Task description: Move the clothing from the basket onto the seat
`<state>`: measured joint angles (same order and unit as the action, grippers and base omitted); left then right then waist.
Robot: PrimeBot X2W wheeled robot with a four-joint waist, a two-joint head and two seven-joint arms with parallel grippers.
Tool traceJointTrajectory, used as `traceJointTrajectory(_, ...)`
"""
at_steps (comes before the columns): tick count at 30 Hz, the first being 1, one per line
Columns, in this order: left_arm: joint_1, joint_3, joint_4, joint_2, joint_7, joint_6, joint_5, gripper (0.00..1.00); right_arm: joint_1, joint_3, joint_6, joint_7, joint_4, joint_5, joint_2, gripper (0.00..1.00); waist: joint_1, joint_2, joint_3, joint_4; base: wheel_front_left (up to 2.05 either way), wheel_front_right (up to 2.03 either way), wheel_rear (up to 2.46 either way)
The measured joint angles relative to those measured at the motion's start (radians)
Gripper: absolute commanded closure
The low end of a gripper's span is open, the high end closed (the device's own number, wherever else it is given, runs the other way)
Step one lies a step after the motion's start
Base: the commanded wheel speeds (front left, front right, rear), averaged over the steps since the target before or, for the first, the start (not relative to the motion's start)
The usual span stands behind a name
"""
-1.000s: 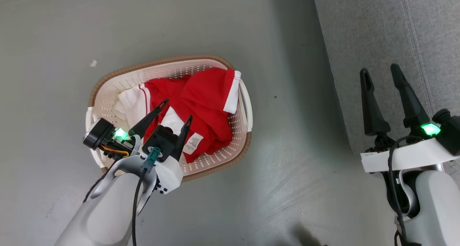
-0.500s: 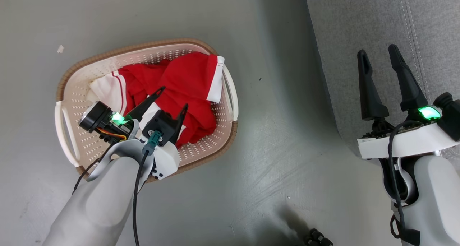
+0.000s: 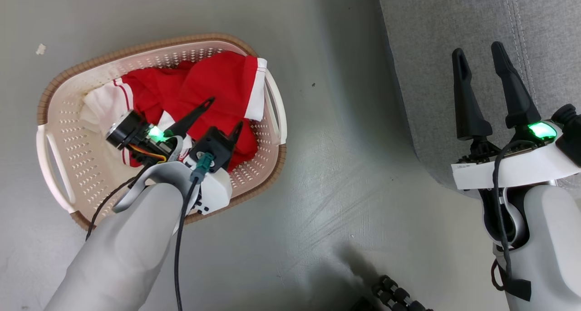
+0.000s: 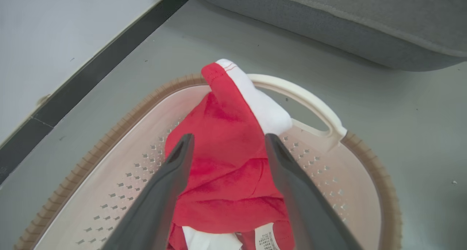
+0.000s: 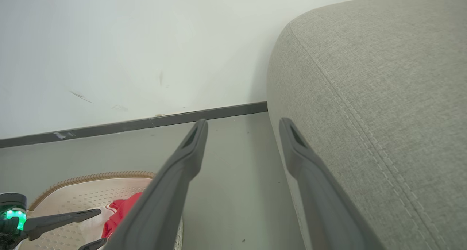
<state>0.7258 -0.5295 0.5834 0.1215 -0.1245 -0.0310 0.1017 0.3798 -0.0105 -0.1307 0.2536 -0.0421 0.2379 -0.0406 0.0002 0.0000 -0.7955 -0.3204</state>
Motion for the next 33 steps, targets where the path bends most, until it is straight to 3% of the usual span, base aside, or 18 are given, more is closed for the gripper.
traceJointTrajectory(6,0.032,-0.032,0.021,-0.013,0.0,-0.017,0.023,0.0,0.018,-0.01,0.0,0.002,0.01,0.016,0.0,0.0,-0.0001,0.0,-0.021,-0.016,0.0,0.0,0.0)
traceJointTrajectory(29,0.118,-0.031,0.136,-0.031,0.001,-0.014,0.03,0.0,0.056,-0.033,0.0,0.002,0.02,0.035,0.0,0.0,-0.0001,0.0,-0.085,-0.055,0.0,0.0,0.0)
traceJointTrajectory(30,0.122,-0.03,0.14,-0.032,0.001,-0.014,0.029,0.04,0.056,-0.033,0.0,0.002,0.021,0.035,0.0,0.0,-0.0001,0.0,-0.088,-0.056,0.0,0.0,0.0)
traceJointTrajectory(31,0.127,-0.029,0.143,-0.033,0.0,-0.014,0.028,0.55,0.057,-0.033,0.0,0.002,0.021,0.035,0.0,0.0,-0.0001,0.0,-0.09,-0.056,0.0,0.0,0.0)
traceJointTrajectory(32,0.13,-0.028,0.146,-0.035,0.0,-0.014,0.025,0.74,0.057,-0.032,0.0,0.002,0.021,0.035,0.0,0.0,-0.0001,0.0,-0.091,-0.057,0.0,0.0,0.0)
traceJointTrajectory(33,0.132,-0.027,0.15,-0.036,0.0,-0.014,0.021,0.74,0.058,-0.031,0.0,0.002,0.022,0.035,0.0,0.0,-0.0001,0.0,-0.093,-0.057,0.0,0.0,0.0)
